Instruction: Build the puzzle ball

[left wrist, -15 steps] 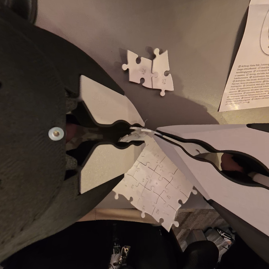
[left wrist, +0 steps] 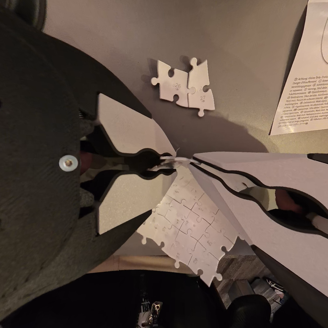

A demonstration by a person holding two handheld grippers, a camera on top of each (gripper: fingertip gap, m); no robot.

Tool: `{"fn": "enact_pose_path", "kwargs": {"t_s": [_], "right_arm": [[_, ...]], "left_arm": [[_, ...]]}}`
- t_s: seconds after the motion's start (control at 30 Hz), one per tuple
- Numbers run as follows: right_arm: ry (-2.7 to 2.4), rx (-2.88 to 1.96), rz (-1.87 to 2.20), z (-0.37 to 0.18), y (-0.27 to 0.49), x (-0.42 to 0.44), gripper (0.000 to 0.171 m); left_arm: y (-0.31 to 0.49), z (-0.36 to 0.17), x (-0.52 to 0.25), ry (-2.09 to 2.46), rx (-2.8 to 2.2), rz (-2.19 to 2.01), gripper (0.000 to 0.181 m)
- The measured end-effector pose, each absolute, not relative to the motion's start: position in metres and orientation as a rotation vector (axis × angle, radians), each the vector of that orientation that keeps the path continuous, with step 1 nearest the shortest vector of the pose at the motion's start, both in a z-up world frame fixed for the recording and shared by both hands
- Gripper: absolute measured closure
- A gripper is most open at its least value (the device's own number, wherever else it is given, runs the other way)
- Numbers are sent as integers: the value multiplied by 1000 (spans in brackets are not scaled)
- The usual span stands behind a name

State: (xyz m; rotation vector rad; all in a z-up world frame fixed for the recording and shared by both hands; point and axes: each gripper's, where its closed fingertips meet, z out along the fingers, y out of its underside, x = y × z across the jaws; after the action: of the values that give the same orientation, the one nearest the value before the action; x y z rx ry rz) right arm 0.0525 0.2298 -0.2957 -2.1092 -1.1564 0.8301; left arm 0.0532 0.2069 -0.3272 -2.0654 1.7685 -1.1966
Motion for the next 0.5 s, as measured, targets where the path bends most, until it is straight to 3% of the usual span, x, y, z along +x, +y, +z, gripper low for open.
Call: {"fn": "enact_pose_path", "kwargs": {"t_s": [0.5], "right_arm": [[-1380, -2068, 565, -302, 232, 57, 165]], "left_arm": [[207, -326, 55, 1762, -2054, -1211, 173]]}}
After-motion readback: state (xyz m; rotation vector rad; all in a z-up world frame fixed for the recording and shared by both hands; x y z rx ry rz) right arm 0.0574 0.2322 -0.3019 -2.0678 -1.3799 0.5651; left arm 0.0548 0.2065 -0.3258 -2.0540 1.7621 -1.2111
